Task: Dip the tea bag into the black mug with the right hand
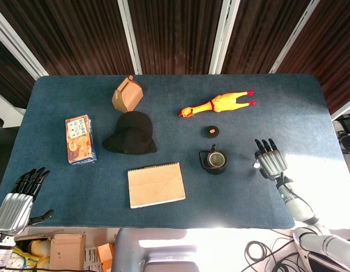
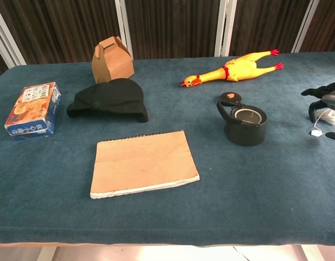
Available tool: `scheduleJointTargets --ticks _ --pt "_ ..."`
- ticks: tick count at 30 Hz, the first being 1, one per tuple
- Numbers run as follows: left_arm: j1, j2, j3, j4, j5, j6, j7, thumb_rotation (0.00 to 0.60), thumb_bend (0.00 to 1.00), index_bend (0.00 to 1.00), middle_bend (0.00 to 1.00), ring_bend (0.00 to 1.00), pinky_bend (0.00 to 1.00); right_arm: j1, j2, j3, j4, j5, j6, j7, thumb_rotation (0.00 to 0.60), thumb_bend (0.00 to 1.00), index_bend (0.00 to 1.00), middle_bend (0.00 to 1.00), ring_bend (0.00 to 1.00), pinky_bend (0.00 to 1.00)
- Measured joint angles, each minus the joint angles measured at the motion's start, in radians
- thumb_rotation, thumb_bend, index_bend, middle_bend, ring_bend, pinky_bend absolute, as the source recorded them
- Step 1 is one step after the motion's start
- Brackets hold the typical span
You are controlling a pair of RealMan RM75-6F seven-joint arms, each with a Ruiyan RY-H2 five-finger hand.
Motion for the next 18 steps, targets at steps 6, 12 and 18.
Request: scheduleJointTargets --ticks 6,12,18 --pt "0.001 0.000 0.001 0.001 -0.005 -0.003 0.003 0.600 0.04 0.01 0.04 0.00 0.11 0.006 -0.006 0.000 0.004 0.008 -0.015 -0.017 0.600 0.28 0.42 0.00 0.00 0.00" --pt "0.004 0.003 0.000 0.002 -0.008 0.002 0.000 0.600 0.04 0.01 0.04 0.00 0.11 0.015 -0.025 0.000 0.025 0.015 -0.033 -0.025 0.600 0.28 0.43 0.00 0.00 0.00" --pt "0.006 0.004 0.000 0.003 -0.005 0.007 -0.006 0.600 0.04 0.01 0.04 0.00 0.11 0.020 -0.040 0.000 0.040 0.022 -0.044 -0.038 0.600 0.28 0.45 0.00 0.00 0.00"
